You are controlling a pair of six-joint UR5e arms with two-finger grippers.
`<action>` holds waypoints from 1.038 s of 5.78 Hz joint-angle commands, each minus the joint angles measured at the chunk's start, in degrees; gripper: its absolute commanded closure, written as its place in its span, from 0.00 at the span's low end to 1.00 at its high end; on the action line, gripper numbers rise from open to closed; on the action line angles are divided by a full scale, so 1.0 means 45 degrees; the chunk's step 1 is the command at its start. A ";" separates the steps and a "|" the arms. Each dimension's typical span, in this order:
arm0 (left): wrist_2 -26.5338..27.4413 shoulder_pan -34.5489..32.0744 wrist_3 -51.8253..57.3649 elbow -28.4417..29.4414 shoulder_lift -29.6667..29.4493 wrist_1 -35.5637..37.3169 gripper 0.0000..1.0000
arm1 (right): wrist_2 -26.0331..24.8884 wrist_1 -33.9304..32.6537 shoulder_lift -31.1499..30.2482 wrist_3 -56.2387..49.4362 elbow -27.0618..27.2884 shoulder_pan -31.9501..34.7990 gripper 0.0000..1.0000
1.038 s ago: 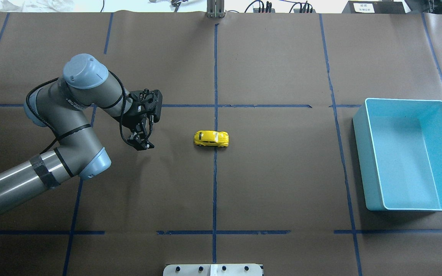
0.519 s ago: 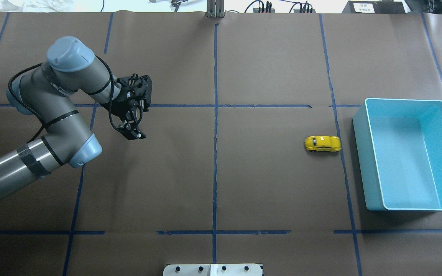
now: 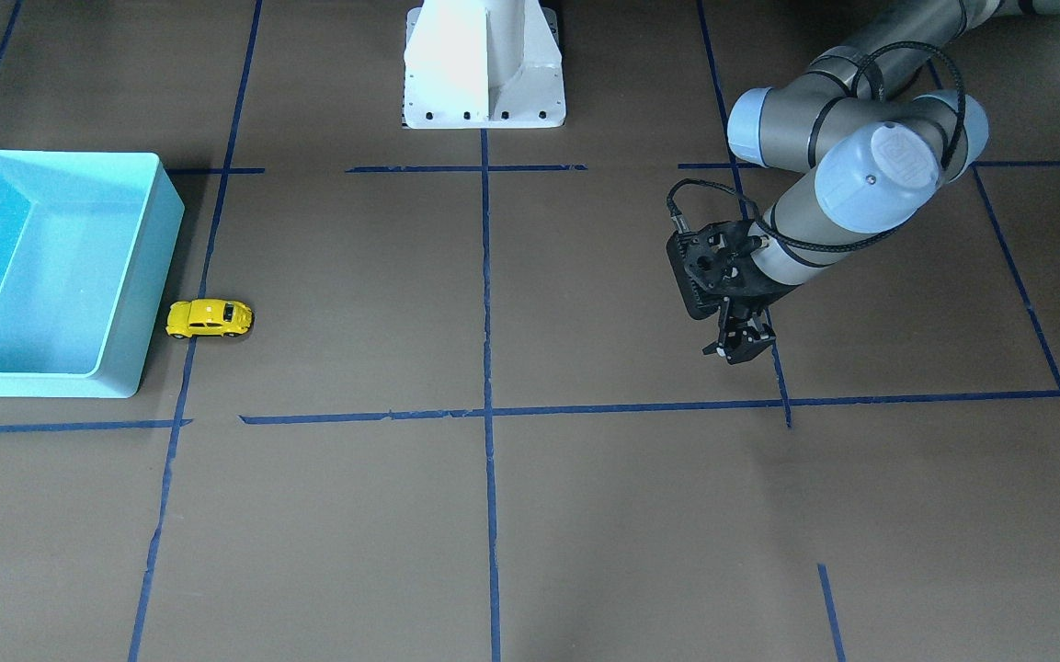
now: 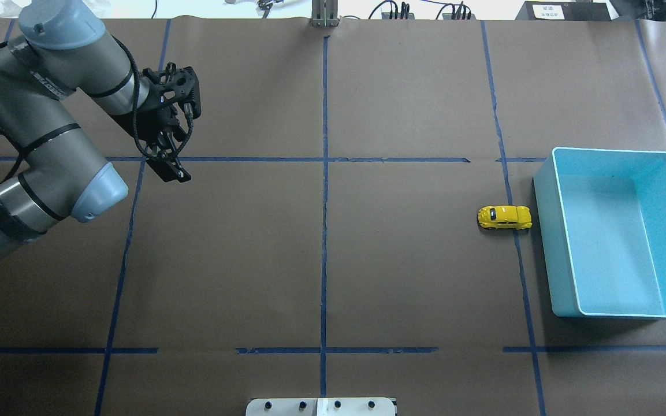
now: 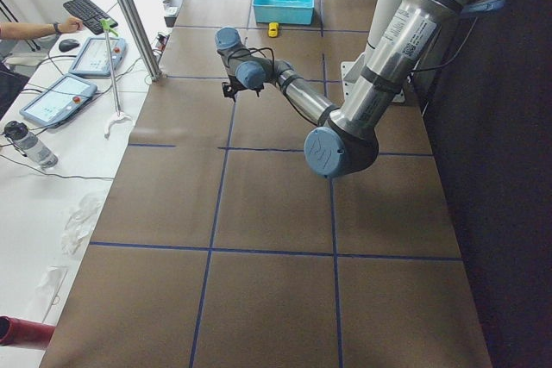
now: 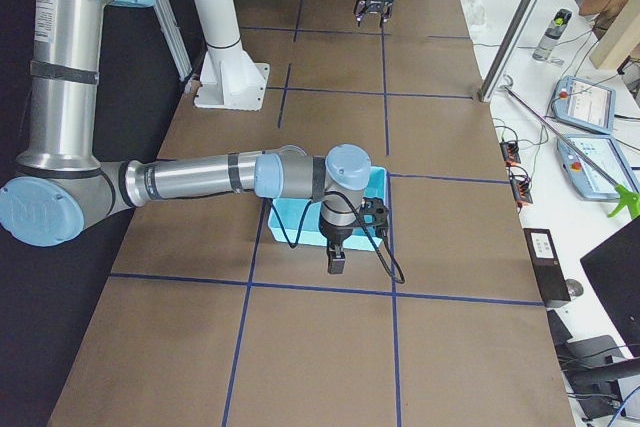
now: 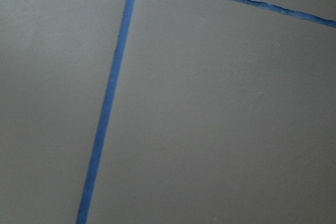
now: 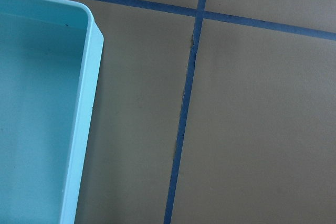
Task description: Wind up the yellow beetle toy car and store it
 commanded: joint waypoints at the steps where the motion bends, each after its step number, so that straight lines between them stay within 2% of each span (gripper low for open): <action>1: 0.0042 -0.0965 -0.0039 -0.1298 0.0770 0.2502 0.00 | 0.0019 -0.0005 0.0451 0.0005 0.0058 0.0005 0.00; 3: 0.0042 -0.2638 -0.0078 -0.1582 0.1613 0.4074 0.00 | 0.0098 -0.0024 0.1272 -0.0014 0.0155 -0.0111 0.00; 5: 0.0140 -0.4262 -0.1885 -0.0959 0.2005 0.4197 0.00 | 0.0059 -0.0025 0.1763 -0.0014 0.0816 -0.0967 0.00; 6: 0.0121 -0.4984 -0.1992 -0.0434 0.2413 0.4178 0.00 | -0.0115 -0.0179 0.3272 0.0025 0.0858 -0.1803 0.00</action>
